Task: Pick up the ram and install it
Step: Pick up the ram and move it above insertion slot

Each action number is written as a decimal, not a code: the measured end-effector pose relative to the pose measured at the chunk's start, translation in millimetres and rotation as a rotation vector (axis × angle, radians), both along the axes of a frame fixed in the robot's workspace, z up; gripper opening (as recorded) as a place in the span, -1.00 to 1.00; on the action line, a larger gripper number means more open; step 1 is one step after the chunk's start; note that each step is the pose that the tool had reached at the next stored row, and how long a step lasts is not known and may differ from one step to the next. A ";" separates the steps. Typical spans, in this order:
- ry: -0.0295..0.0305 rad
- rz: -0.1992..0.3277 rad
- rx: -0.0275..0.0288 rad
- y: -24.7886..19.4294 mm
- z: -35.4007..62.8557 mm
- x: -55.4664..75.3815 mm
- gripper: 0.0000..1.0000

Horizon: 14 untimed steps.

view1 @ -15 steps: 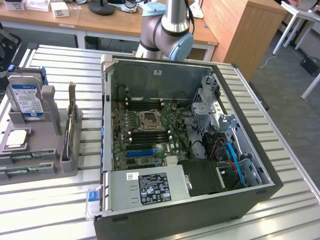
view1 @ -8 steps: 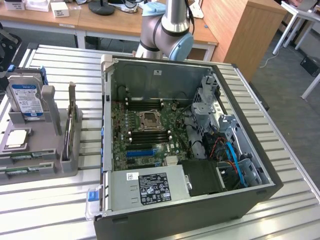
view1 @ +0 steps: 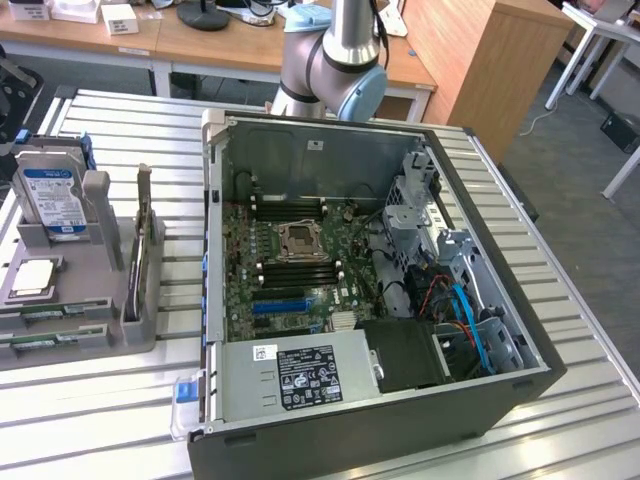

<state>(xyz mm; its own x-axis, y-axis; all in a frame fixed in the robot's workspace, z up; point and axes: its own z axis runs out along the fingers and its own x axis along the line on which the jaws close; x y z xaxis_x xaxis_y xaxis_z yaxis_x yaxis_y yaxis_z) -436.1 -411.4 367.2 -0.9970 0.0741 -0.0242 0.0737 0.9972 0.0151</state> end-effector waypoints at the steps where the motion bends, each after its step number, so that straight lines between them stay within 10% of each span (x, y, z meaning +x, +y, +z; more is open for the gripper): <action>1: 0.0000 0.005 0.0000 0.0 0.0 0.0 -0.79; 14: 0.0008 0.057 -0.0030 0.0 0.0 0.0 -0.79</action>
